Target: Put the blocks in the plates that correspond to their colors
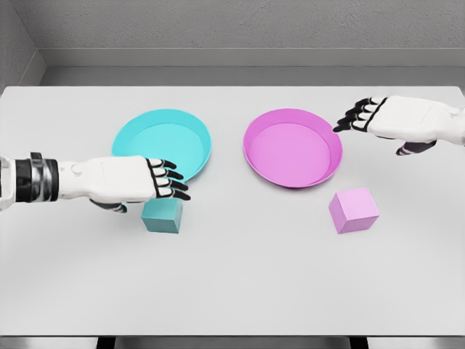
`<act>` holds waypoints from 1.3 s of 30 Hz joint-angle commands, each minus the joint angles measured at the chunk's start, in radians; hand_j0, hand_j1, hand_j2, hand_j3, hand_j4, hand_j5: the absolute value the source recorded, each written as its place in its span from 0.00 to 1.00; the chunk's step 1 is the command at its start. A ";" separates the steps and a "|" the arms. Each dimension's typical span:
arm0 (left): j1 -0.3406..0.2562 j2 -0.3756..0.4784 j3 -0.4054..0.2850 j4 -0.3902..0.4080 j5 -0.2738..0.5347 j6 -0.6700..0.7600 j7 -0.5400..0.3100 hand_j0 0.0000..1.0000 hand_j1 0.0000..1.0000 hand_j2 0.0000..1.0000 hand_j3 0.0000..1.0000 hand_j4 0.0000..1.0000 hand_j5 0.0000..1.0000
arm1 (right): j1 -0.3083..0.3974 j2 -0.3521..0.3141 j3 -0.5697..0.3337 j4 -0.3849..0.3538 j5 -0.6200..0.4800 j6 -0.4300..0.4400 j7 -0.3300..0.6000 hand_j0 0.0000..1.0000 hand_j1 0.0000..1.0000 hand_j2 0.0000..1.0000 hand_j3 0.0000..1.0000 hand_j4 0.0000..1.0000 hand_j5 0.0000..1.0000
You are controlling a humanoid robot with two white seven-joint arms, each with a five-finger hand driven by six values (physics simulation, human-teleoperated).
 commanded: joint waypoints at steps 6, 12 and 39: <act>0.005 -0.040 -0.011 0.000 -0.019 0.002 -0.049 1.00 1.00 1.00 1.00 1.00 1.00 | -0.051 -0.061 0.172 -0.073 -0.001 0.002 0.001 1.00 1.00 1.00 1.00 1.00 1.00; 0.005 -0.040 -0.009 0.001 -0.054 0.002 -0.049 1.00 1.00 1.00 1.00 1.00 1.00 | -0.057 -0.104 0.238 -0.119 0.024 0.002 0.001 1.00 1.00 1.00 1.00 1.00 1.00; 0.009 -0.089 -0.040 0.028 -0.187 0.002 -0.048 0.78 0.78 0.78 0.78 0.78 0.78 | -0.115 -0.142 0.412 -0.190 0.076 0.002 0.001 1.00 1.00 1.00 1.00 1.00 1.00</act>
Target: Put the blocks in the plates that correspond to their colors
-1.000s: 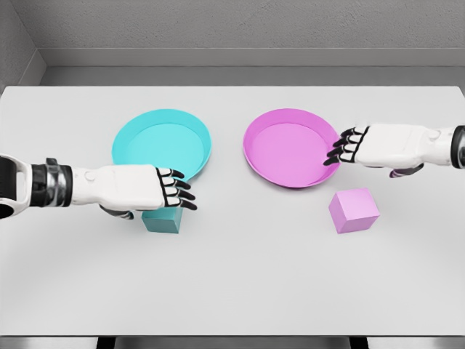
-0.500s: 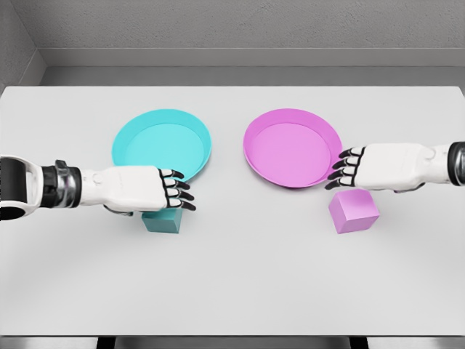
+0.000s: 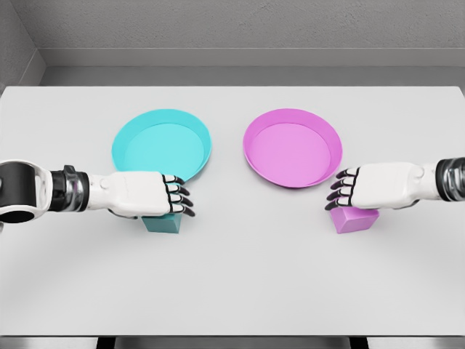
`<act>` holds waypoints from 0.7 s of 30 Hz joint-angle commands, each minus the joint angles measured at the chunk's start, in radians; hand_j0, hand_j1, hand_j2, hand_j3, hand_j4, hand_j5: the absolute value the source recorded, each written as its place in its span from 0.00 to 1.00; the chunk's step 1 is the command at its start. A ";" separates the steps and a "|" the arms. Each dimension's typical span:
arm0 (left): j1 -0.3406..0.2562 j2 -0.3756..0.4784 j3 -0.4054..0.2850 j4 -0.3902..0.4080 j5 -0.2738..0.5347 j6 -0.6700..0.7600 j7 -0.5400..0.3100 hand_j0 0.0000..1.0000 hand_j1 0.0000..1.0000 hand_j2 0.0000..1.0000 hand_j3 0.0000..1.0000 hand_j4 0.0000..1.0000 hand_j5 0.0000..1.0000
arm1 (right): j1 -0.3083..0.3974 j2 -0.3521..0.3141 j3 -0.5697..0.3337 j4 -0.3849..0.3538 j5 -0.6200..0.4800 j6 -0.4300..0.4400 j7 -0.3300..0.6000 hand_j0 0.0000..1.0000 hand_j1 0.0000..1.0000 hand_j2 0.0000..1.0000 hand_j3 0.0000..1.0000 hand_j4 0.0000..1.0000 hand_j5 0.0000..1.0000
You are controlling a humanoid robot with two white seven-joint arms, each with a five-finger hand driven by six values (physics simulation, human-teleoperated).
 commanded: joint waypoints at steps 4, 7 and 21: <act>0.000 0.001 -0.002 -0.003 0.003 0.002 0.000 0.64 0.64 0.64 0.64 0.64 0.64 | 0.000 0.002 0.016 0.000 0.001 0.002 0.000 1.00 1.00 1.00 1.00 1.00 1.00; 0.000 0.000 -0.002 -0.003 0.003 0.002 0.000 0.56 0.56 0.56 0.56 0.56 0.56 | 0.000 0.000 0.014 0.000 0.016 0.002 0.000 1.00 1.00 1.00 1.00 1.00 1.00; -0.041 -0.006 -0.005 -0.029 0.089 0.002 0.008 0.47 0.47 0.47 0.47 0.47 0.47 | 0.002 0.028 -0.009 0.000 0.056 0.002 0.000 1.00 1.00 1.00 1.00 1.00 1.00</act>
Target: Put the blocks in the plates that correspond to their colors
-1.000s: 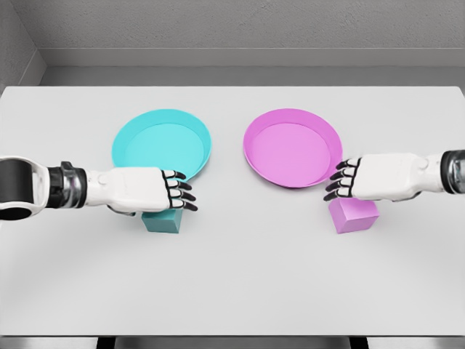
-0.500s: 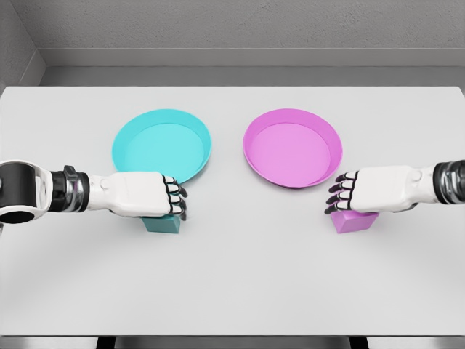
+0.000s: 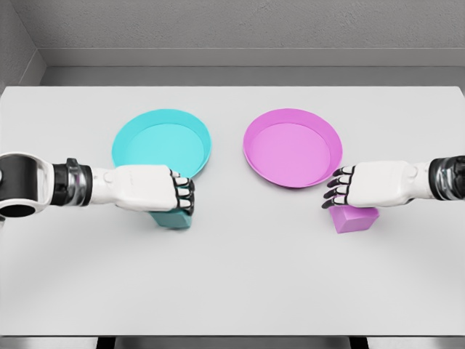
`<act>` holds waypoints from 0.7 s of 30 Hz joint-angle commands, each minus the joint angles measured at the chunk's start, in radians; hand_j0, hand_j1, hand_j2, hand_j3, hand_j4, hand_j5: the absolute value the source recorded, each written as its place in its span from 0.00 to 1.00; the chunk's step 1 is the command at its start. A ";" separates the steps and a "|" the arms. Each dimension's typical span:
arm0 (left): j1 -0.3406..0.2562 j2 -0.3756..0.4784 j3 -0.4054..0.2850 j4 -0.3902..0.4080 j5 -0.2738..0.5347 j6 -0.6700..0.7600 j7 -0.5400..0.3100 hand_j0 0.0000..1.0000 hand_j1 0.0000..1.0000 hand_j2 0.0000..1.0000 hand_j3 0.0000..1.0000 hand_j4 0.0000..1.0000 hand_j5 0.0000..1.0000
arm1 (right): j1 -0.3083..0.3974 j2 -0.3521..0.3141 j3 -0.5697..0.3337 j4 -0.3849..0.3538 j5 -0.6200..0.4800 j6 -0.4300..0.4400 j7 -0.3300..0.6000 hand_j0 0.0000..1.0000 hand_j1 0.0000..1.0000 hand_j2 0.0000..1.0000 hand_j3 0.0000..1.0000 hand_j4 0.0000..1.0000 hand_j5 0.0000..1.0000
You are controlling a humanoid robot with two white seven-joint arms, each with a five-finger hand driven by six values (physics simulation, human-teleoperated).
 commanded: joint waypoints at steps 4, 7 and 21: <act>-0.012 0.002 0.007 -0.002 0.120 0.003 0.002 0.48 0.48 0.48 0.48 0.48 0.48 | 0.005 0.003 0.022 0.000 0.018 0.002 0.000 1.00 1.00 1.00 1.00 1.00 1.00; -0.025 0.007 0.034 0.009 0.140 0.003 0.001 0.47 0.47 0.47 0.47 0.47 0.47 | 0.005 0.020 0.025 0.000 0.029 0.002 0.000 1.00 1.00 1.00 1.00 1.00 1.00; -0.048 -0.060 0.188 0.336 0.146 0.003 0.001 0.48 0.48 0.48 0.48 0.48 0.48 | 0.005 0.026 0.022 0.002 0.041 0.002 0.000 0.51 0.51 0.51 0.51 0.51 0.51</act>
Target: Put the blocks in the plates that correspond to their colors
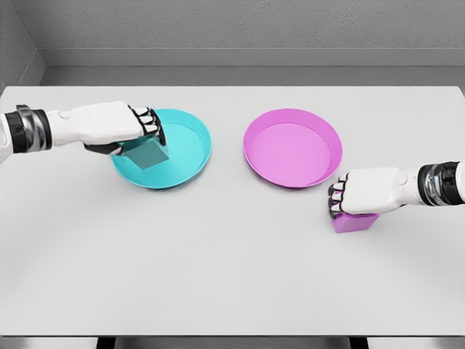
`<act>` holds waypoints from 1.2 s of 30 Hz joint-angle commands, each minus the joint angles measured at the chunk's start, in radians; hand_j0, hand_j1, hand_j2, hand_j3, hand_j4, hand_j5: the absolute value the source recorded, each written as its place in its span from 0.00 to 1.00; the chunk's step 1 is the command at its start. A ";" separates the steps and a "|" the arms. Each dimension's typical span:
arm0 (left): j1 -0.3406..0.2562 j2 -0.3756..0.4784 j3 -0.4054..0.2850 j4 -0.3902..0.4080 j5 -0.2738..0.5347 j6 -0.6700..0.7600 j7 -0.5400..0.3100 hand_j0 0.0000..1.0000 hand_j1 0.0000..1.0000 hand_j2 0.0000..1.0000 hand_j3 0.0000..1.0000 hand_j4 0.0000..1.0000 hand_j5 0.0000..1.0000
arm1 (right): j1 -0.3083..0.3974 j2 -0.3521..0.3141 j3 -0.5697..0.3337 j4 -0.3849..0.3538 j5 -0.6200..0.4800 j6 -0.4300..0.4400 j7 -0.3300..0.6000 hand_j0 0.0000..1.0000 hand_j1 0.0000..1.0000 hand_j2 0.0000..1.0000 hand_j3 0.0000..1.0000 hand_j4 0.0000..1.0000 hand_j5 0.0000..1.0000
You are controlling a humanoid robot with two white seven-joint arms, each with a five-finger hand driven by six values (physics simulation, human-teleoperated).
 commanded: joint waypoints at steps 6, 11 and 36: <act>-0.005 -0.020 0.009 0.035 0.008 0.003 -0.002 0.86 0.86 0.86 0.86 0.86 0.86 | -0.003 0.018 -0.013 0.018 -0.022 0.005 -0.001 0.48 0.48 0.48 0.48 0.48 0.48; -0.005 -0.018 0.010 0.037 0.008 0.003 -0.002 1.00 1.00 1.00 1.00 1.00 1.00 | -0.008 0.043 -0.065 0.056 -0.048 0.005 -0.001 0.48 0.48 0.48 0.48 0.48 0.48; 0.046 0.117 0.012 0.152 0.288 0.003 0.003 1.00 1.00 1.00 1.00 1.00 1.00 | -0.187 0.269 -0.157 0.311 -0.126 0.005 -0.001 1.00 1.00 1.00 1.00 1.00 1.00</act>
